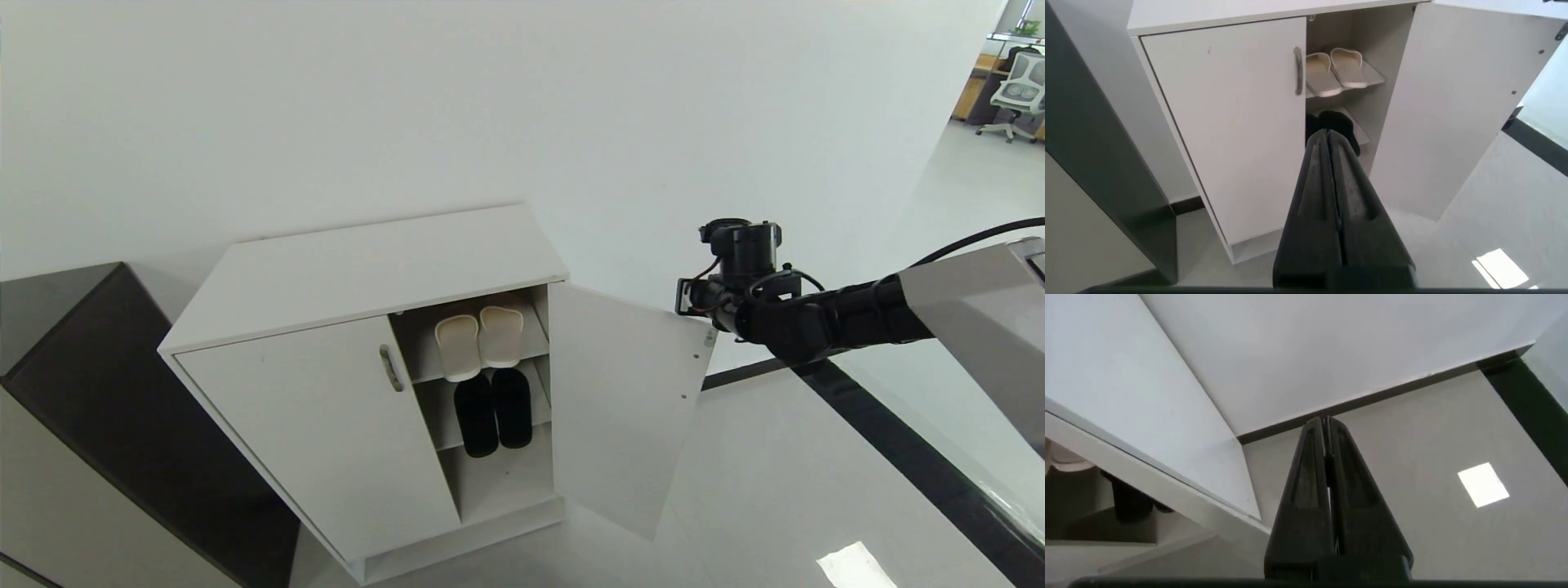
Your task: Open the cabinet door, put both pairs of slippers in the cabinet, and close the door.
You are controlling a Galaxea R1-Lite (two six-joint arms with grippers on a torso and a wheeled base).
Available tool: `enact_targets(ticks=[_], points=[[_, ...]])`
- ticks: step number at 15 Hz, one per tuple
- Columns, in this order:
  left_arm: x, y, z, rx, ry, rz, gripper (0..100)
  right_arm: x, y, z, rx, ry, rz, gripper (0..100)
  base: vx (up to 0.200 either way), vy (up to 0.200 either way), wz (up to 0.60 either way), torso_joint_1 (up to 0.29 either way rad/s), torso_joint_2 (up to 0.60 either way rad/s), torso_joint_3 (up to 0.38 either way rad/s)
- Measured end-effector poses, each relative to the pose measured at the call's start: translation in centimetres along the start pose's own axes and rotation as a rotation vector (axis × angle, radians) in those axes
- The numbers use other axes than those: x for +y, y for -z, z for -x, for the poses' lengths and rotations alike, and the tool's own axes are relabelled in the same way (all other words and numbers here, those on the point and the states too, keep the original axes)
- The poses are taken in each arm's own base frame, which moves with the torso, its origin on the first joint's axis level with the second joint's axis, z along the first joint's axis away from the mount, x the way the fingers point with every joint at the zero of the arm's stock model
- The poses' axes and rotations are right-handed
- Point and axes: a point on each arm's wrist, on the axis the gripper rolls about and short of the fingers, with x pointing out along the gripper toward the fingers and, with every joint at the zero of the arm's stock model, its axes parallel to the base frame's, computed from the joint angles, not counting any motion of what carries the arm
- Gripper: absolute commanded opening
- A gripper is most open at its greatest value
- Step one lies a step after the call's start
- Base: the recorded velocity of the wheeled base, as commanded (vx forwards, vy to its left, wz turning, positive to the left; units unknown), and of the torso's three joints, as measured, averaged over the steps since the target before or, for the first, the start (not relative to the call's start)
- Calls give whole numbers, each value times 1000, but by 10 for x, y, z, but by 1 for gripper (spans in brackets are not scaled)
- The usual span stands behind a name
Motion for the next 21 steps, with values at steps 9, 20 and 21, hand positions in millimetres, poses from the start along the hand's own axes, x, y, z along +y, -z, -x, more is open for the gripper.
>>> enact_targets(ticks=[9,20,21], points=[[0,0,0,0,0,0,0,14,17,3,43,-22,8,0,0,0,0,0,0,0],[0,0,0,0,0,0,0,66,38,113,86,-240,54,0,0,0,0,0,0,0],[0,0,0,0,0,0,0,70,40,123,92,-264,67,0,0,0,0,0,0,0]])
